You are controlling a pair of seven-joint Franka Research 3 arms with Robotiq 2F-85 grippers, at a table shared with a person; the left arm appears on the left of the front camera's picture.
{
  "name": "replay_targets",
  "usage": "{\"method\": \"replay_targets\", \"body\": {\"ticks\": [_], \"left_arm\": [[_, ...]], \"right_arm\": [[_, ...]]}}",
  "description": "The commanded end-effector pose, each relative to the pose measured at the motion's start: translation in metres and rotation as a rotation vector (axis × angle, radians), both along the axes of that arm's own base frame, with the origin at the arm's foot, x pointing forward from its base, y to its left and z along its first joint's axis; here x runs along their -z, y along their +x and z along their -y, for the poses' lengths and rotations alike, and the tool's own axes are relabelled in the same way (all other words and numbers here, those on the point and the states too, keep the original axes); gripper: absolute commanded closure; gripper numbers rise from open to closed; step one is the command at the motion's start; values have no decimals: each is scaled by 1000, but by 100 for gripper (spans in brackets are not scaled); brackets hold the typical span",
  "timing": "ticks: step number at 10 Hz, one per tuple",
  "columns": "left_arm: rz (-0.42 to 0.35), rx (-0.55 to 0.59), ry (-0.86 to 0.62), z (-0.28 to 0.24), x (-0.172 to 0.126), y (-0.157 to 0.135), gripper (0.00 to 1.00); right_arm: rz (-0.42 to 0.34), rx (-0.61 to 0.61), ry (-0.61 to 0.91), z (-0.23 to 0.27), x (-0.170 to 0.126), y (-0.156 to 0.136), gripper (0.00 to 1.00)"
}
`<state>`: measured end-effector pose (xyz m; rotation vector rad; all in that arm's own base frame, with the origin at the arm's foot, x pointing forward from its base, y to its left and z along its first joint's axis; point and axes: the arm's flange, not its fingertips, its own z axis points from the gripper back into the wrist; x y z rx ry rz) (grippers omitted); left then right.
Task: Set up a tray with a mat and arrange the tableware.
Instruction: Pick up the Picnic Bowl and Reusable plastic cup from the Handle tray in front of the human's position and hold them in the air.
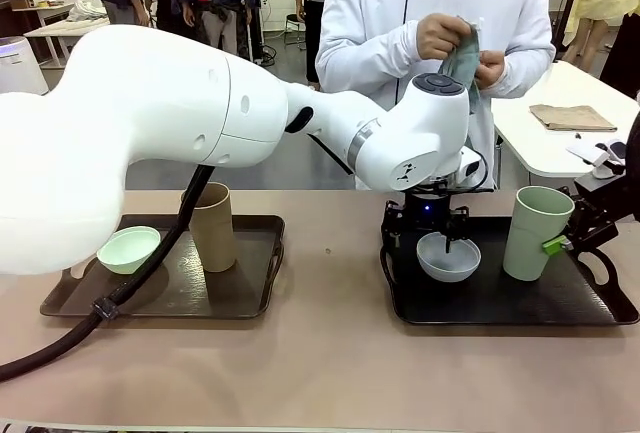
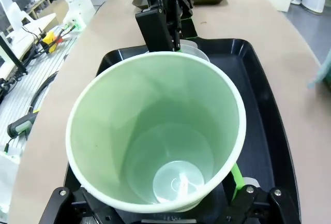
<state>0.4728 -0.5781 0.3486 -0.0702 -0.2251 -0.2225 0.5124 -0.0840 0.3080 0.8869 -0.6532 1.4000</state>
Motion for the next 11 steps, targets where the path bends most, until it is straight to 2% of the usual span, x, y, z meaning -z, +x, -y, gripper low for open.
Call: {"method": "replay_targets", "body": {"ticks": [1,2,3,4,5,6,7,8,9,10,11], "left_arm": [[-35,-18,-52,1,0,11,0],[-36,-19,-67,2,1,12,60],[-45,-19,-62,1,1,12,60],[-45,-24,-57,1,1,12,100],[-42,-23,-50,1,0,12,65],[-40,-21,-49,1,0,11,100],[-38,-19,-47,1,0,11,100],[-39,-16,-45,4,1,10,100],[-36,-18,-38,5,3,11,100],[-35,-20,-34,6,3,10,100],[-29,-23,-33,6,1,10,100]], "right_arm": [[7,-10,11,-6,9,0,0],[16,-29,3,-6,10,0,9],[13,-39,-2,-6,10,0,56],[10,-39,-2,-6,10,0,65],[11,-41,-3,-5,10,-1,100],[15,-46,-4,-5,10,-1,100],[19,-50,-4,-5,11,-2,100],[26,-52,-2,-4,10,-3,71],[30,-54,0,-3,10,-4,71],[28,-53,2,-2,10,-5,100],[32,-55,4,-1,9,-6,71]]}}
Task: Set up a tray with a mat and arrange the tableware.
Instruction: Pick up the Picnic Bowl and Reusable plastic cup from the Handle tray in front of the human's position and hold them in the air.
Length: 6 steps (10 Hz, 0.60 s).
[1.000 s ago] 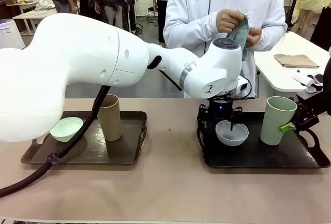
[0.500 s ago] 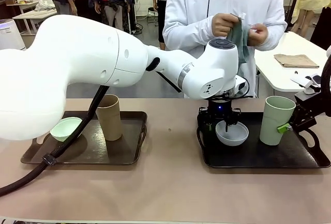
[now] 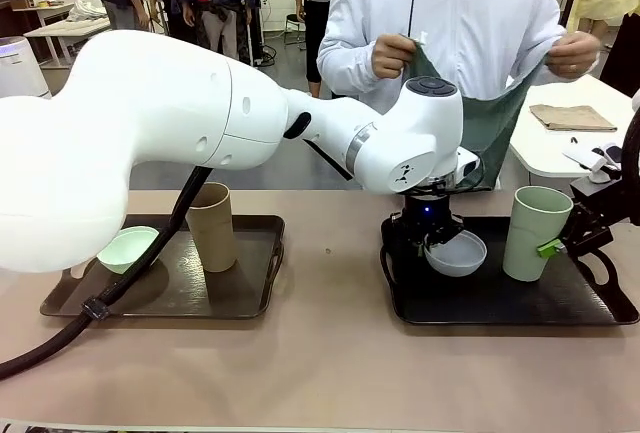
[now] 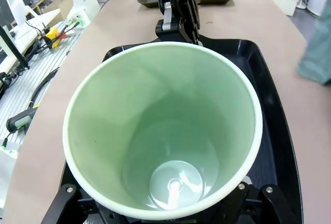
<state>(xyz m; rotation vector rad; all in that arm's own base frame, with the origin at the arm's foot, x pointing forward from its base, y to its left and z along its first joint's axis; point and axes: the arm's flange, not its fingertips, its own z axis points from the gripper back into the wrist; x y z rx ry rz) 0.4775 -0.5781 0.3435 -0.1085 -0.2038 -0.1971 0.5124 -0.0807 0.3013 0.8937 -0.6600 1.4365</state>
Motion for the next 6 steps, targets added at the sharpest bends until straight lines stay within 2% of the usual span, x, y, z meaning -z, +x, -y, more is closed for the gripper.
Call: {"method": "replay_targets", "body": {"ticks": [1,3,4,5,6], "left_arm": [[3,-6,10,8,-6,4,100],[9,-21,30,9,-10,2,100],[-15,-27,32,10,-19,0,100],[11,-23,19,11,-42,-5,100],[47,-36,20,14,-64,-9,100]], "right_arm": [[16,-22,0,5,1,-6,100],[16,-6,16,11,-4,-8,100],[16,-16,30,15,-13,-9,71],[19,-5,44,20,-36,-12,71],[68,-8,48,23,-67,-16,71]]}}
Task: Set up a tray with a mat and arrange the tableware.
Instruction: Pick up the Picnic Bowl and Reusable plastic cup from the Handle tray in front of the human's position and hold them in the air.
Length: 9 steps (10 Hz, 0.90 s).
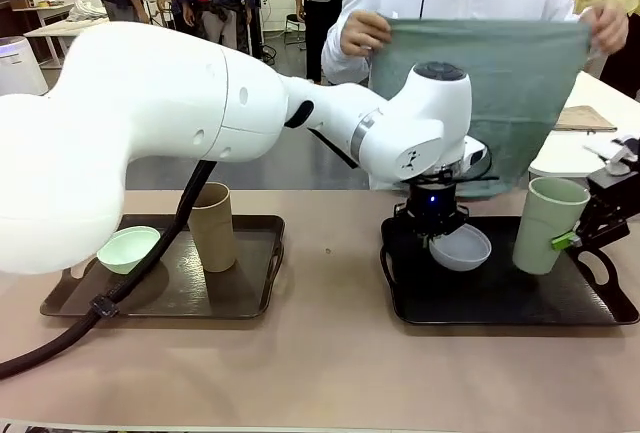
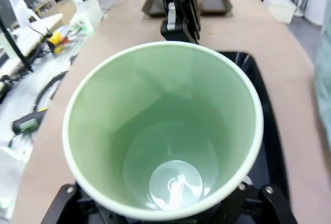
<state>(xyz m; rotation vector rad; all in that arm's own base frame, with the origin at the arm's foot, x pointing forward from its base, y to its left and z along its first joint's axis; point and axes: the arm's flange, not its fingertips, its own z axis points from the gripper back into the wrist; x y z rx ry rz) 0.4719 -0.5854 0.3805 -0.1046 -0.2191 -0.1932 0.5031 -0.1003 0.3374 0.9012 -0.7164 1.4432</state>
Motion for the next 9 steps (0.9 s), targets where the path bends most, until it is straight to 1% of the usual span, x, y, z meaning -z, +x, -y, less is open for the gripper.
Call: {"method": "replay_targets", "body": {"ticks": [1,2,3,5,6,7,9], "left_arm": [[56,-29,5,10,-51,-7,100],[99,-44,-14,14,-80,-11,100],[157,-58,-17,18,-110,-19,100],[220,-94,-37,18,-147,-29,100],[238,-130,-30,14,-156,-33,100],[174,-41,-69,12,-142,-28,100],[174,-41,-69,12,-142,-28,100]], "right_arm": [[96,-6,-2,4,-65,-13,71],[125,-5,-13,5,-95,-19,71],[150,4,-43,5,-124,-24,71],[184,9,-86,1,-159,-31,71],[170,13,-109,1,-165,-29,71],[201,9,-48,7,-159,-30,71],[201,9,-48,7,-159,-30,71]]}}
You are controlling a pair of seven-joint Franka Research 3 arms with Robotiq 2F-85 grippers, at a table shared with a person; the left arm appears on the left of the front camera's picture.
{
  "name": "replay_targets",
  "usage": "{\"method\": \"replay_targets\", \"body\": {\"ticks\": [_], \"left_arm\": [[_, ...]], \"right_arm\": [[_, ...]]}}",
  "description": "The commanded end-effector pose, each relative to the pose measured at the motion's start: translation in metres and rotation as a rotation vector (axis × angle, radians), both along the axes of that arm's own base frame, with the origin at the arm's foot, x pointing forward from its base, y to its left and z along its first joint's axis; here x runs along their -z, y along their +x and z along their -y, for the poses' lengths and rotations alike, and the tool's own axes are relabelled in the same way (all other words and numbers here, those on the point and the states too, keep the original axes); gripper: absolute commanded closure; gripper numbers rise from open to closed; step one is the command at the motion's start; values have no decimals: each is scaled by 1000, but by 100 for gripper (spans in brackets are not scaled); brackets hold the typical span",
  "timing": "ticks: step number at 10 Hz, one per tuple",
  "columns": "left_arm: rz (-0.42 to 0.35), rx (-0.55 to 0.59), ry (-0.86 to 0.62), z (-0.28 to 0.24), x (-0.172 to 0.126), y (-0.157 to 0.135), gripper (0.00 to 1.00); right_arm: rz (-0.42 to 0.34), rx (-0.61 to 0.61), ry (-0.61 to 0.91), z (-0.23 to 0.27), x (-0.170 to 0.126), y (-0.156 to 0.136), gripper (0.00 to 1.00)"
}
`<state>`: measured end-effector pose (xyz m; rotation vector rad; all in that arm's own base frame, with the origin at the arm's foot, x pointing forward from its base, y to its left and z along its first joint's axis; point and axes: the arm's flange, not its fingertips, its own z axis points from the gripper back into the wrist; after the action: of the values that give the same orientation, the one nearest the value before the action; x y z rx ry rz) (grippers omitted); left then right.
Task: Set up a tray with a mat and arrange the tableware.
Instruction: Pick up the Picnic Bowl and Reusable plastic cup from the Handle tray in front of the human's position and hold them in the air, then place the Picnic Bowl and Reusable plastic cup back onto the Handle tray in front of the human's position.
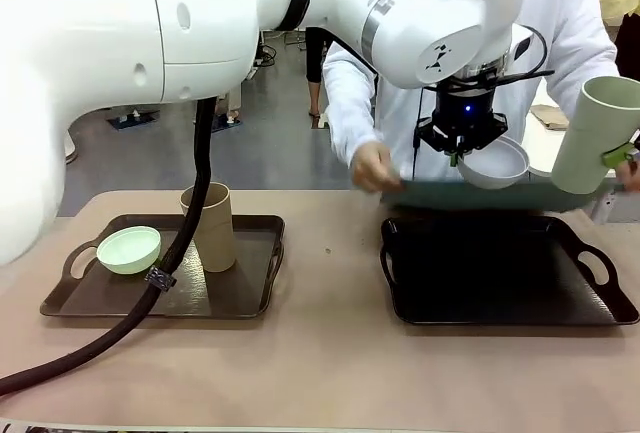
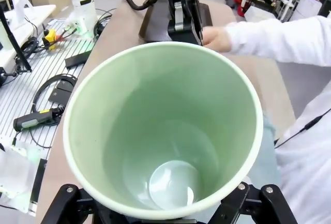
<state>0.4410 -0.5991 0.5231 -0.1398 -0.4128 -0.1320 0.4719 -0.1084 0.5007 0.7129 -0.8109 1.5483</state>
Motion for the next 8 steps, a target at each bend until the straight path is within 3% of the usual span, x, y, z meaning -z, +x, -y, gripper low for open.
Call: {"method": "replay_targets", "body": {"ticks": [1,8], "left_arm": [[-11,24,-7,-2,1,3,100],[-11,24,-7,-2,1,3,100]], "right_arm": [[8,-5,17,-1,4,1,71],[8,-5,17,-1,4,1,71]]}}
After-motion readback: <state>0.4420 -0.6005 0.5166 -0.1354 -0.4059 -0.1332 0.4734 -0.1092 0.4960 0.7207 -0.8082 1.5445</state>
